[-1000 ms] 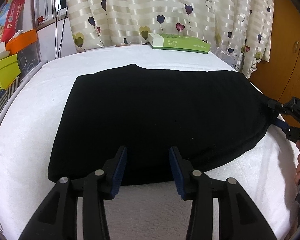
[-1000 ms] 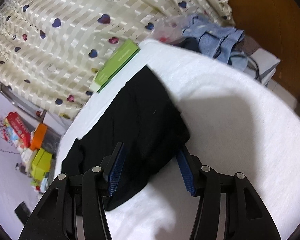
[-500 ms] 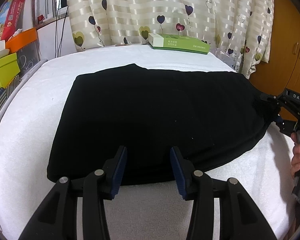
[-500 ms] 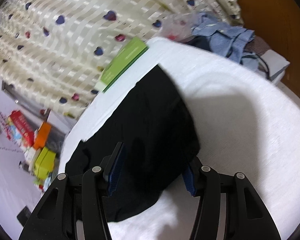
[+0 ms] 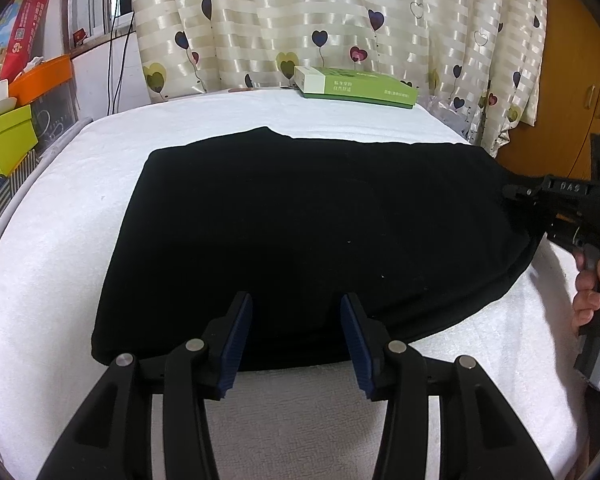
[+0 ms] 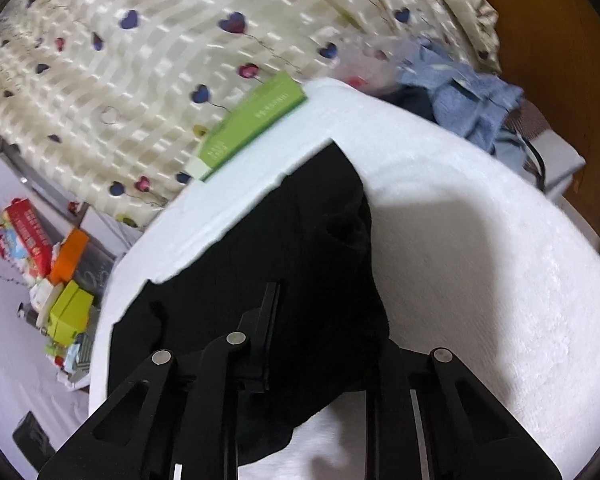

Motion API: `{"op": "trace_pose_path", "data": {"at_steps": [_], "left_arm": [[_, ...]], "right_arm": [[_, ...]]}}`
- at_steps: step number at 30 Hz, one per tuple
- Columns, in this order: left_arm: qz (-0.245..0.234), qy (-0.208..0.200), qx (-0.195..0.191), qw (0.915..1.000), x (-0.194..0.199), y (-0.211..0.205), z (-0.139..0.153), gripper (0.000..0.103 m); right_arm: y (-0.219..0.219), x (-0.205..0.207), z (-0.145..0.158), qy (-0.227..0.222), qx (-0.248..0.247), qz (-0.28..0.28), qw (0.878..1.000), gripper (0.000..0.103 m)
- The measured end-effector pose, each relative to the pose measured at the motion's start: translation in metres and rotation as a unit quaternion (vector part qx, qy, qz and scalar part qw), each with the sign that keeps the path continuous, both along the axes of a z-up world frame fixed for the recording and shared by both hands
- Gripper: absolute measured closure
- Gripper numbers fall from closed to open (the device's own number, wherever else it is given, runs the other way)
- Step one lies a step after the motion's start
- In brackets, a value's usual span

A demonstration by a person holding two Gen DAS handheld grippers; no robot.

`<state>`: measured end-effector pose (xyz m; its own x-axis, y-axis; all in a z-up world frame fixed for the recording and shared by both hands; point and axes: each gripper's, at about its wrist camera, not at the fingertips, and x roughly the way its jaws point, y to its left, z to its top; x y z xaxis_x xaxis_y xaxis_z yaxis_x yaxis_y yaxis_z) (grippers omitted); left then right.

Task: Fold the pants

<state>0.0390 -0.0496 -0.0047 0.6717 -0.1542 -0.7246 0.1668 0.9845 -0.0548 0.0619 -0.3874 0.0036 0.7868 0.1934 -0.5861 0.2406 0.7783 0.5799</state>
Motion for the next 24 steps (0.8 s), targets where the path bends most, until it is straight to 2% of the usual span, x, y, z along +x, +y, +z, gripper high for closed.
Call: {"op": "trace_pose_path", "data": {"at_steps": [5, 13, 21, 24], "left_arm": [[0.001, -0.006, -0.014, 0.9999, -0.003, 0.003, 0.002, 0.055], [0.032, -0.028, -0.040, 0.9983, -0.024, 0.031, 0.017, 0.055], [0.086, -0.031, -0.053, 0.9944, -0.043, 0.076, 0.010, 0.055], [0.103, -0.027, -0.056, 0.9928, -0.049, 0.090, 0.005, 0.055]], "right_arm": [[0.013, 0.003, 0.031, -0.040, -0.007, 0.031, 0.999, 0.082], [0.067, 0.018, 0.078, -0.086, -0.054, 0.105, 0.989, 0.082], [0.135, 0.028, 0.100, -0.111, -0.092, 0.188, 0.972, 0.082], [0.173, 0.032, 0.102, -0.116, -0.106, 0.231, 0.960, 0.082]]}}
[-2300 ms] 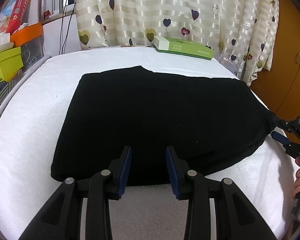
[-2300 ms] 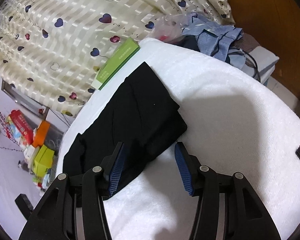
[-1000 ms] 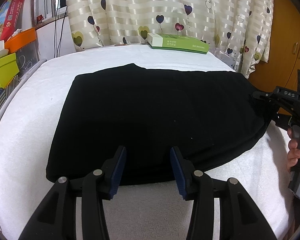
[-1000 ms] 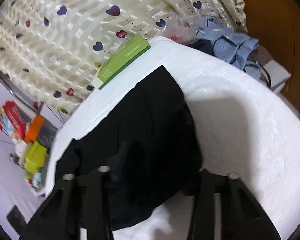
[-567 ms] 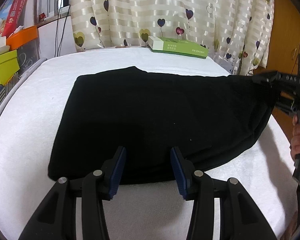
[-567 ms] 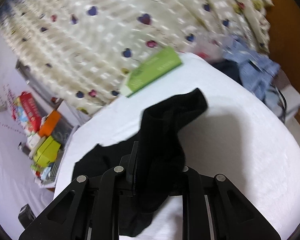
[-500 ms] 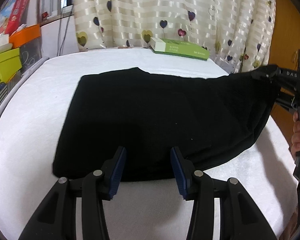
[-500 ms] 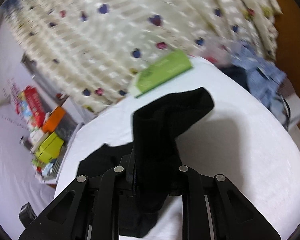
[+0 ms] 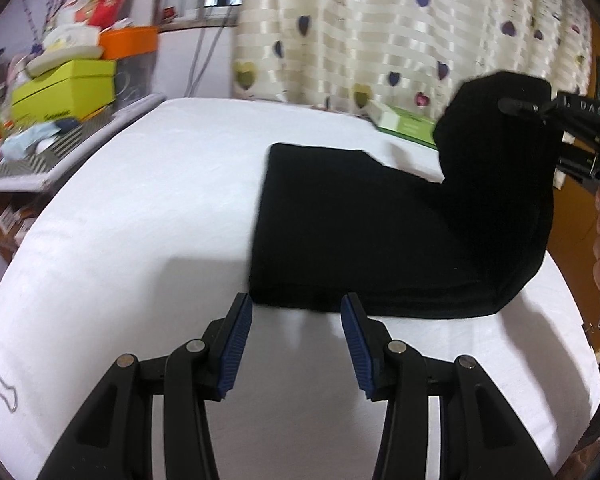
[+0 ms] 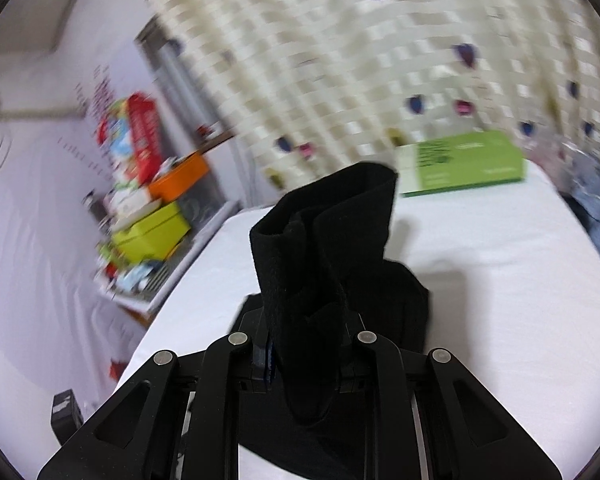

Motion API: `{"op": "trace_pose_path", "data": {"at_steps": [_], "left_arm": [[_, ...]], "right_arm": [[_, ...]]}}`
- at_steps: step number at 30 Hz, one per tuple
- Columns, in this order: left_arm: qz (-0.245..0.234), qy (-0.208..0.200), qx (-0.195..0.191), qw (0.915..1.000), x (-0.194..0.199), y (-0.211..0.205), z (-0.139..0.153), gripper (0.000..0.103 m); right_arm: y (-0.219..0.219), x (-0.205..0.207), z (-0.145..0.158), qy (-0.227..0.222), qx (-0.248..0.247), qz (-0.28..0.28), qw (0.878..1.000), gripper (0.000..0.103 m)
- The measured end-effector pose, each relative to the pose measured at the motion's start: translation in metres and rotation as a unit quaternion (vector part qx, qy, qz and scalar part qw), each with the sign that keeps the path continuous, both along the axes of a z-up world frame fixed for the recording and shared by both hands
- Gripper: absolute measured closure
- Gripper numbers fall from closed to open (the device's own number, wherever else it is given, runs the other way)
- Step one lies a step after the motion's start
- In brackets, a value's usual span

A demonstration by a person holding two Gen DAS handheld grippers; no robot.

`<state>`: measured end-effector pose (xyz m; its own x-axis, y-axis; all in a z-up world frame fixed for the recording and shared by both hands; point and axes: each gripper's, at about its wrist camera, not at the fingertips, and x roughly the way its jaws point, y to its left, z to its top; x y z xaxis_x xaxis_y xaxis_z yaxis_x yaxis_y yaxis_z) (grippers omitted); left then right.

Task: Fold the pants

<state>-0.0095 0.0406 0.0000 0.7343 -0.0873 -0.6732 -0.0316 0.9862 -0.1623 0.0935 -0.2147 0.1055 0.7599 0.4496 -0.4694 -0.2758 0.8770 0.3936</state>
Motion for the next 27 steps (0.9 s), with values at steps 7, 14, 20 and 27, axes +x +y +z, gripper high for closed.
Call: {"op": "trace_pose_path", "data": {"at_steps": [7, 14, 20, 27], "left_arm": [[0.034, 0.000, -0.016, 0.9993, -0.011, 0.032, -0.002, 0.055], [0.069, -0.001, -0.025, 0.9973, -0.020, 0.061, -0.004, 0.055], [0.075, -0.004, -0.026, 0.9968, -0.020, 0.066, -0.003, 0.055], [0.070, -0.009, -0.024, 0.9972, -0.020, 0.064, 0.001, 0.055]], "right_arm": [[0.086, 0.009, -0.037, 0.033, -0.067, 0.091, 0.993, 0.083], [0.126, 0.014, -0.093, 0.087, -0.114, 0.118, 0.983, 0.075], [0.133, -0.006, -0.090, 0.062, -0.121, 0.143, 0.980, 0.060], [0.135, -0.026, -0.077, 0.050, -0.073, 0.234, 0.968, 0.056]]}}
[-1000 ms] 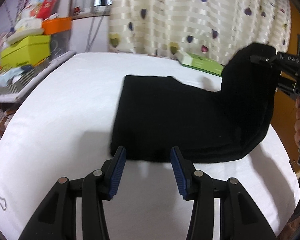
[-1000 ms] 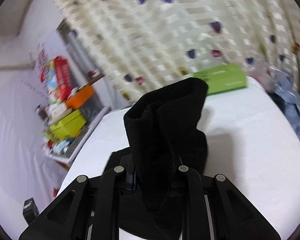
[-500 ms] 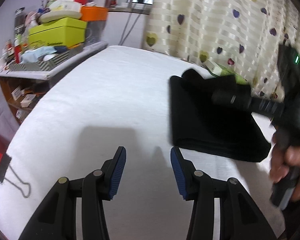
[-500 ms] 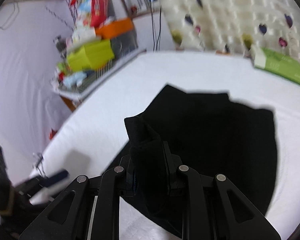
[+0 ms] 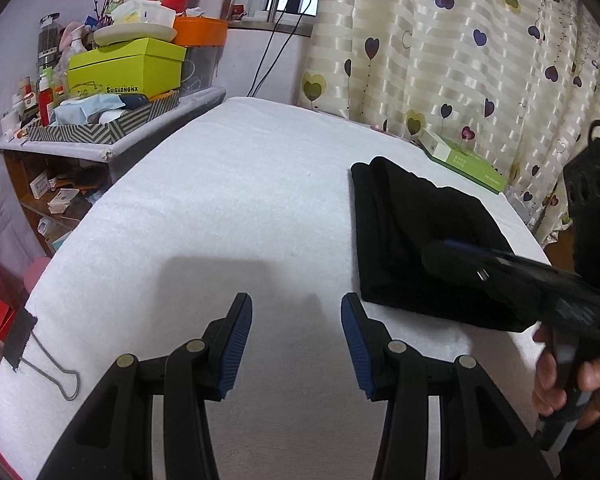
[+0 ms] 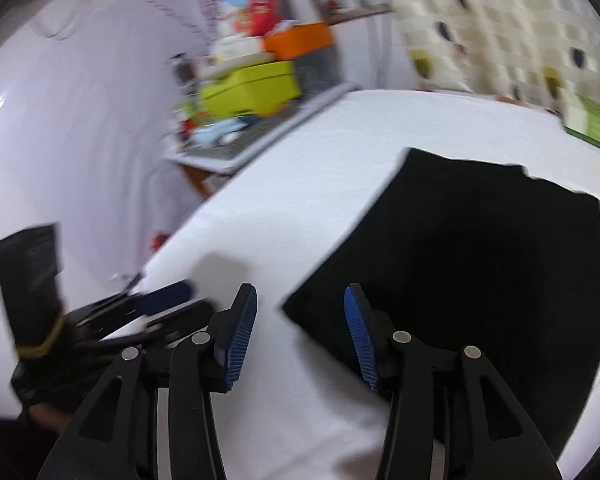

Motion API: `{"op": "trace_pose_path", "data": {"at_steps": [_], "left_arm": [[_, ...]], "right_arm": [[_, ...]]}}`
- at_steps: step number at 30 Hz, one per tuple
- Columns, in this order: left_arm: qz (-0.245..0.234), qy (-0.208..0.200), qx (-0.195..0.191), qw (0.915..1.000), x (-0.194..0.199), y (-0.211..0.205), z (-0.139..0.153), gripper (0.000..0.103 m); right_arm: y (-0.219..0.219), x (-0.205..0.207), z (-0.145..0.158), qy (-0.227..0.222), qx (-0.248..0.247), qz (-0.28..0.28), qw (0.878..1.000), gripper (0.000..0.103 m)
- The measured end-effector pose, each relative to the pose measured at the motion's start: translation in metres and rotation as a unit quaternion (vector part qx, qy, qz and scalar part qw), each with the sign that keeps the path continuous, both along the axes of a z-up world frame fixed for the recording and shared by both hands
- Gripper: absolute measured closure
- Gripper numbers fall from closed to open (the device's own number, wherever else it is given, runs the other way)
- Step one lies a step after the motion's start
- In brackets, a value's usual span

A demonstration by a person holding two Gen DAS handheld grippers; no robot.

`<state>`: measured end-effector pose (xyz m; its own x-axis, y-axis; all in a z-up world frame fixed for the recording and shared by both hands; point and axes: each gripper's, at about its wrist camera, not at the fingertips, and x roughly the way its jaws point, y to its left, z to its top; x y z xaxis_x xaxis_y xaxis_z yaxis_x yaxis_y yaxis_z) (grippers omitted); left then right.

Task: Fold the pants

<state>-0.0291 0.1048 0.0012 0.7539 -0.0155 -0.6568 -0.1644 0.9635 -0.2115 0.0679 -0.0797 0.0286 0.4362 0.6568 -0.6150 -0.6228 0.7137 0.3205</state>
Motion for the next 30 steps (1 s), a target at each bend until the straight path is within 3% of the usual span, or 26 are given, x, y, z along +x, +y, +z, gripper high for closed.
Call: {"op": "trace_pose_path", "data": {"at_steps": [3, 8, 11, 16, 20, 22, 25, 28, 30], "left_arm": [[-0.001, -0.001, 0.001, 1.0000, 0.000, 0.000, 0.002, 0.055], [-0.019, -0.011, 0.000, 0.9998, 0.004, -0.008, 0.012, 0.055], [-0.047, -0.013, -0.002, 0.9988, 0.017, -0.021, 0.018, 0.055], [-0.092, -0.009, -0.003, 0.9957, 0.042, -0.047, 0.021, 0.055], [-0.116, -0.016, -0.003, 0.9931, 0.050, -0.066, 0.024, 0.055], [-0.126, -0.024, -0.002, 0.9918, 0.051, -0.072, 0.027, 0.055], [-0.129, -0.029, -0.004, 0.9912, 0.054, -0.075, 0.031, 0.055], [-0.133, -0.031, -0.004, 0.9907, 0.061, -0.078, 0.034, 0.055], [-0.140, -0.033, -0.001, 0.9896, 0.065, -0.082, 0.034, 0.055]], "right_arm": [[-0.013, -0.013, 0.012, -0.036, 0.019, 0.000, 0.999, 0.056], [-0.067, -0.013, 0.016, -0.046, 0.017, -0.103, 0.993, 0.056], [-0.105, -0.013, 0.011, -0.035, 0.020, -0.168, 0.985, 0.056], [-0.137, -0.012, -0.003, -0.012, 0.021, -0.224, 0.974, 0.056], [-0.146, -0.012, -0.008, -0.010, 0.022, -0.243, 0.970, 0.058], [-0.138, -0.006, -0.015, -0.001, 0.003, -0.237, 0.971, 0.081], [-0.123, -0.004, -0.024, 0.003, -0.044, -0.225, 0.973, 0.081], [-0.119, -0.005, -0.017, -0.021, -0.075, -0.216, 0.973, 0.081], [-0.126, -0.005, -0.009, -0.028, -0.067, -0.223, 0.972, 0.081]]}}
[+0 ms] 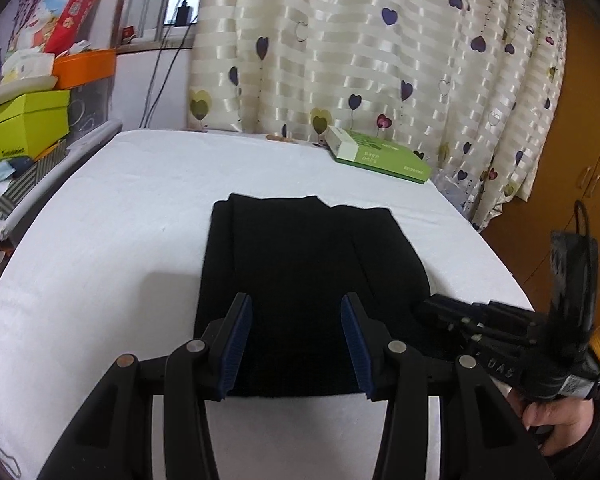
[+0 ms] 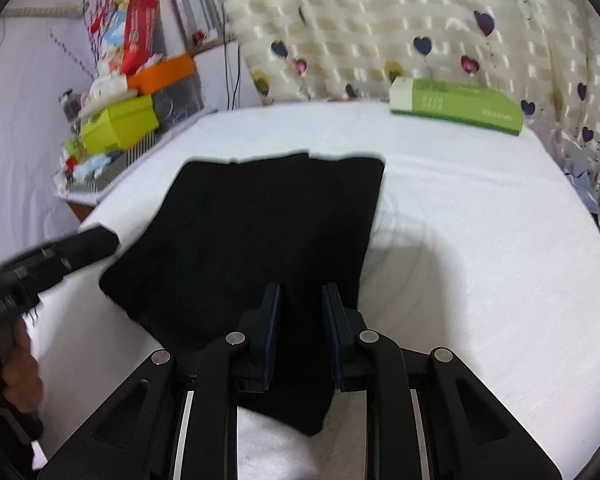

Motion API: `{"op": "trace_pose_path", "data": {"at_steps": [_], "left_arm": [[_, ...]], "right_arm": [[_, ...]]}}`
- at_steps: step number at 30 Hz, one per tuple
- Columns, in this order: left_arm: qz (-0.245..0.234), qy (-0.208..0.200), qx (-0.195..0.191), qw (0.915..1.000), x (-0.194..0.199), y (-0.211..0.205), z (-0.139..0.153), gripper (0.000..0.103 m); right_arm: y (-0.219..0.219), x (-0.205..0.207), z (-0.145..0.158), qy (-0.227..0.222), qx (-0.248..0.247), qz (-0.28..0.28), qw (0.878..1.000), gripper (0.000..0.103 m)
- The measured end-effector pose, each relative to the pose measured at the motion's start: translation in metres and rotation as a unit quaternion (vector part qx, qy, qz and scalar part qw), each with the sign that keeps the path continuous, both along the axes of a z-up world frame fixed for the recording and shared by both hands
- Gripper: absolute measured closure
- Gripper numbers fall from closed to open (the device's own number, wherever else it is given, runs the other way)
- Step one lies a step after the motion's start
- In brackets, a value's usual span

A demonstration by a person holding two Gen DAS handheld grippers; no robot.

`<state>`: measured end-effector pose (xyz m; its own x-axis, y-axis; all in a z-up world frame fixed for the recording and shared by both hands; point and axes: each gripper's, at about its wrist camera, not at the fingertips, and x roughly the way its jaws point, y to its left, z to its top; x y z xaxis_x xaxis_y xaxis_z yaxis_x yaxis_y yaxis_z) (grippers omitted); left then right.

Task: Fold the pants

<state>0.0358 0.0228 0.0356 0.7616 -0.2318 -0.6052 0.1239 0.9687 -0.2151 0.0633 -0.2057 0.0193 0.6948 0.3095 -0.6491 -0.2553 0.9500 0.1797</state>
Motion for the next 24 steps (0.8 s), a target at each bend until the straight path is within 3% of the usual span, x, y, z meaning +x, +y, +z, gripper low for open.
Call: {"op": "trace_pose_path", "data": {"at_steps": [3, 6, 8, 9, 12, 19, 24], "left_arm": [[-0.011, 0.002, 0.008, 0.9999, 0.007, -0.007, -0.005, 0.055], [-0.015, 0.025, 0.016, 0.9994, 0.017, -0.010, -0.021, 0.055], [-0.013, 0.028, 0.028, 0.9991, 0.018, -0.012, -0.028, 0.055], [-0.016, 0.022, 0.037, 0.9990, 0.016, -0.013, -0.029, 0.055], [-0.022, 0.017, 0.050, 0.9983, 0.014, -0.015, -0.030, 0.054], [-0.031, 0.027, 0.026, 0.9988, 0.023, -0.013, -0.012, 0.054], [-0.005, 0.010, 0.063, 0.9979, 0.057, -0.015, -0.002, 0.054]], "right_arm": [[-0.008, 0.006, 0.016, -0.028, 0.017, -0.007, 0.999, 0.081], [-0.004, 0.024, 0.012, -0.015, 0.029, 0.015, 0.999, 0.081], [-0.003, 0.040, -0.002, 0.017, 0.020, 0.009, 1.000, 0.088], [-0.008, 0.050, -0.014, 0.042, 0.016, -0.001, 0.999, 0.103], [-0.023, 0.056, -0.014, 0.051, 0.059, -0.001, 0.997, 0.103], [-0.023, 0.070, 0.006, 0.021, 0.039, -0.008, 0.999, 0.103], [-0.024, 0.100, 0.002, 0.022, 0.027, -0.024, 0.999, 0.102]]}}
